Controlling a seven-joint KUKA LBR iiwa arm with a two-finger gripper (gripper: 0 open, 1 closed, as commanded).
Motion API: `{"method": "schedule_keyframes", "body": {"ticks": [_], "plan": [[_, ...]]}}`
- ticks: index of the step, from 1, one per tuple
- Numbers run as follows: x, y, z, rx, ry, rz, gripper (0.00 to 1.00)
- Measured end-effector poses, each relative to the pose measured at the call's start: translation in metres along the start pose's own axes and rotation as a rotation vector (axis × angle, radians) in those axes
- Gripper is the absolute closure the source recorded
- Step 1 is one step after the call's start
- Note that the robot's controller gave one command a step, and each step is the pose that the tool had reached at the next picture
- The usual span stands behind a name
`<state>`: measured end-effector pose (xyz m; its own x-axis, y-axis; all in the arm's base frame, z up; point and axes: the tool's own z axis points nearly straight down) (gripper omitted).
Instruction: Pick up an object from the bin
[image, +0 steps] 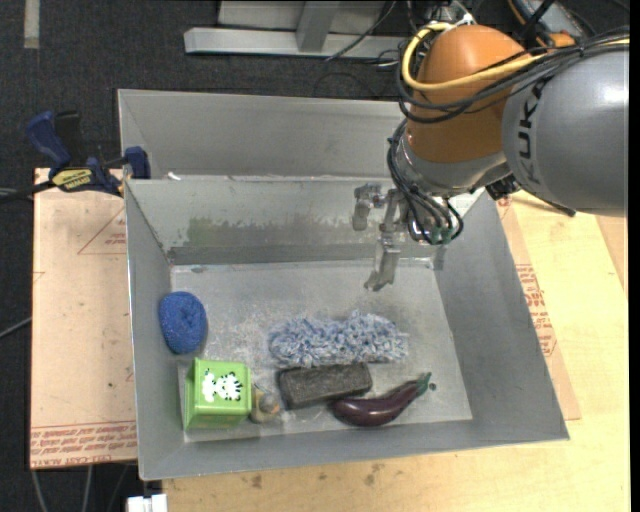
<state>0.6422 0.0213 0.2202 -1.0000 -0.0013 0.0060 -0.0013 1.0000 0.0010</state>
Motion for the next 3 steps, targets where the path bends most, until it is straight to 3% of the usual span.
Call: {"method": "schedule_keyframes", "body": {"ticks": [1, 2, 3], "plan": [[-0.001, 0.0, -0.005, 0.0, -0.008, 0.0, 0.0], [0.023, -0.009, 0.045, 0.0, -0.012, -0.061, 0.0], [0.048, -0.011, 0.089, 0.001, -0.007, -0.247, 0.0]]}}
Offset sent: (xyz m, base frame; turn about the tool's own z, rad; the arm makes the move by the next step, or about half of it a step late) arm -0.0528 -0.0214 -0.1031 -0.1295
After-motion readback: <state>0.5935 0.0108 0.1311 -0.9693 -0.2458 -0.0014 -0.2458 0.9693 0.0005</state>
